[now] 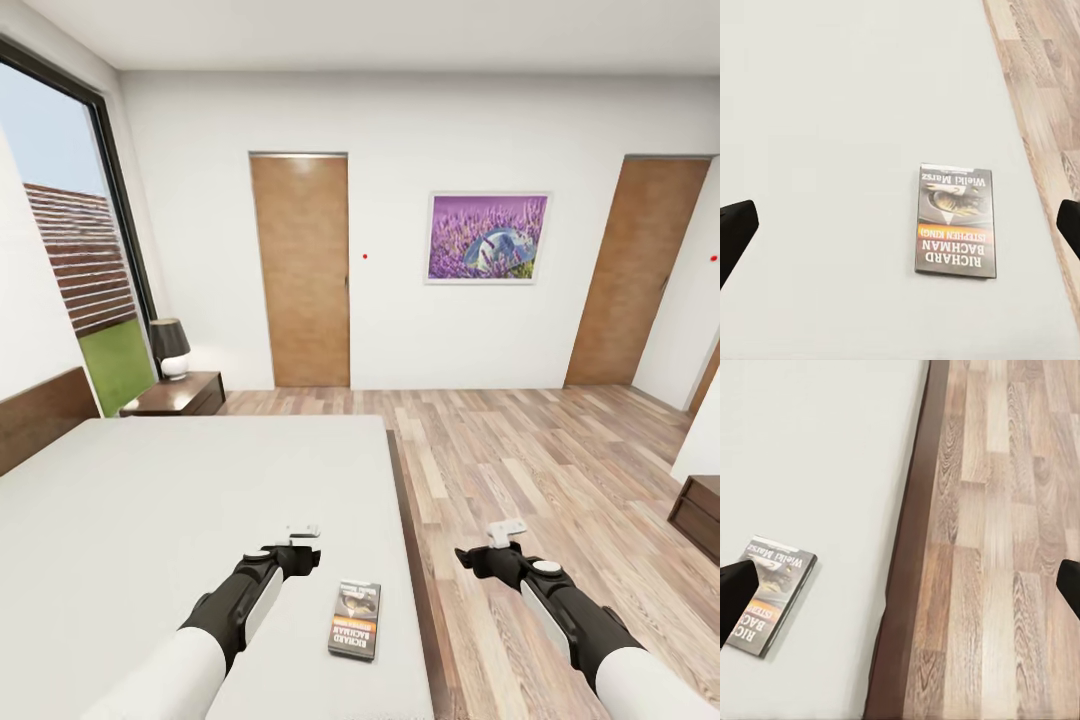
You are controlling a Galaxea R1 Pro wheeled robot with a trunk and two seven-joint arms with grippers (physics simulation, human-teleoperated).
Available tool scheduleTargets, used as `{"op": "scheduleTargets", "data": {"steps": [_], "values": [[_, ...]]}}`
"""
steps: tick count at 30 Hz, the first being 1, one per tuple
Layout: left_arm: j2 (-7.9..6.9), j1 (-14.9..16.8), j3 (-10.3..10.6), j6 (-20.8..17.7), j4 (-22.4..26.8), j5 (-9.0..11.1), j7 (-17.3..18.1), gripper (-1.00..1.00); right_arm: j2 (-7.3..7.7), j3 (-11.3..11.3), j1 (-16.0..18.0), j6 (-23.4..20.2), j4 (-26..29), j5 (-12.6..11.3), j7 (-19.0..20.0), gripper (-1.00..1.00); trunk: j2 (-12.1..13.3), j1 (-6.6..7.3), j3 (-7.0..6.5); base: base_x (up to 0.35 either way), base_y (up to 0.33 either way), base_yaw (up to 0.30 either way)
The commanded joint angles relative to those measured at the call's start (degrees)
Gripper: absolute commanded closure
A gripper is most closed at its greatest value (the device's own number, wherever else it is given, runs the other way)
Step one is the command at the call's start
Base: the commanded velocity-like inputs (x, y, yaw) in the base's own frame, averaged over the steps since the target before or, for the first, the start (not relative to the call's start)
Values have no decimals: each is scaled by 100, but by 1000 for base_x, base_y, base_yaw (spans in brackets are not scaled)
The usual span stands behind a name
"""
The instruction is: In the bedroom, move the book from the bed onto either nightstand, and place the two sandals side by side next to the bed.
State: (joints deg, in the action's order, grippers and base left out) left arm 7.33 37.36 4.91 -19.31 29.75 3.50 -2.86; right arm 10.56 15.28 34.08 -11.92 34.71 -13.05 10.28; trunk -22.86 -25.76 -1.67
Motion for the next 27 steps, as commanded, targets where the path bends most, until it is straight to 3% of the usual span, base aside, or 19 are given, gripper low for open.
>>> {"op": "scheduleTargets", "data": {"steps": [1, 27], "values": [[-3, 0, 28, -29, 10, 37, -30, -100, 6, 28, 2, -55, 8, -57, -9, -100, -5, -2, 12, 0, 0, 0], [-3, -1, 28, -29, 99, 37, -21, -100, 13, 28, 2, -175, 10, -34, -9, -100, -5, -2, 253, 0, 0, 0]]}}
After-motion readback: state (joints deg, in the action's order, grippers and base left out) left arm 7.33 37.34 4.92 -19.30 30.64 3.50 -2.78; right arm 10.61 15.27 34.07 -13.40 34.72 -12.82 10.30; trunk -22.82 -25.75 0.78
